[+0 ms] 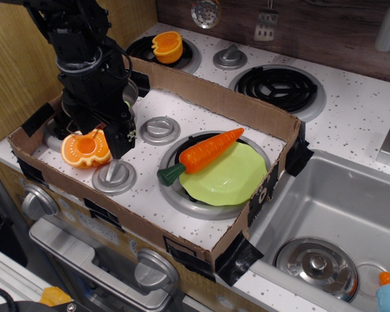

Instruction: Take carrot off plate

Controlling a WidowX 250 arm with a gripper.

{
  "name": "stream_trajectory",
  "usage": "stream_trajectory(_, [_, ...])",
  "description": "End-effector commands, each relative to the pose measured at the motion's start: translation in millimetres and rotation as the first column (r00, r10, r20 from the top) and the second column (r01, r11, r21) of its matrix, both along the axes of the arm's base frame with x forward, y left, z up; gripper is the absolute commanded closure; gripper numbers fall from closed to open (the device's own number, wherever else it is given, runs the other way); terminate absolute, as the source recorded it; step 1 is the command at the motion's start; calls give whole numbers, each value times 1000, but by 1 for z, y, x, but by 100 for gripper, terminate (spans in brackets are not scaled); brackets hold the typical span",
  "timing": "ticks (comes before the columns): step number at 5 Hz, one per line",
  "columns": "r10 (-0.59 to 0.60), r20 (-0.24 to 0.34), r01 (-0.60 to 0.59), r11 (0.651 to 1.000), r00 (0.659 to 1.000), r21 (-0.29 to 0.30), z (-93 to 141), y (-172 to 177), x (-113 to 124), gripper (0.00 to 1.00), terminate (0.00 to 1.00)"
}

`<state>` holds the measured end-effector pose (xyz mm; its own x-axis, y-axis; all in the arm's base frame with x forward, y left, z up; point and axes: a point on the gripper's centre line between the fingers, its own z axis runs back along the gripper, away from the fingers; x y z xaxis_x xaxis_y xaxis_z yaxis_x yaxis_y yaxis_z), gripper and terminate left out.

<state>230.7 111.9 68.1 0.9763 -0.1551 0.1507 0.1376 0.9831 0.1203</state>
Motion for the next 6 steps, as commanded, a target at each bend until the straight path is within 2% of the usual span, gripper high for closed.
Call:
stream_trajectory(1, [0, 0, 0, 1000, 1000, 0, 0, 0, 0, 0, 0])
stream_trajectory(2, [125, 16, -125, 992, 992, 14, 17, -10, 5, 0, 0])
stream_trajectory(4, [183, -8, -182, 983, 983, 35, 48, -42, 22, 0, 0])
stream_trajectory(5, [210, 38, -211, 977, 977, 29, 47, -71, 29, 0, 0])
stream_trajectory(6, [149, 73, -151, 988, 986, 24, 39, -89, 37, 0, 0])
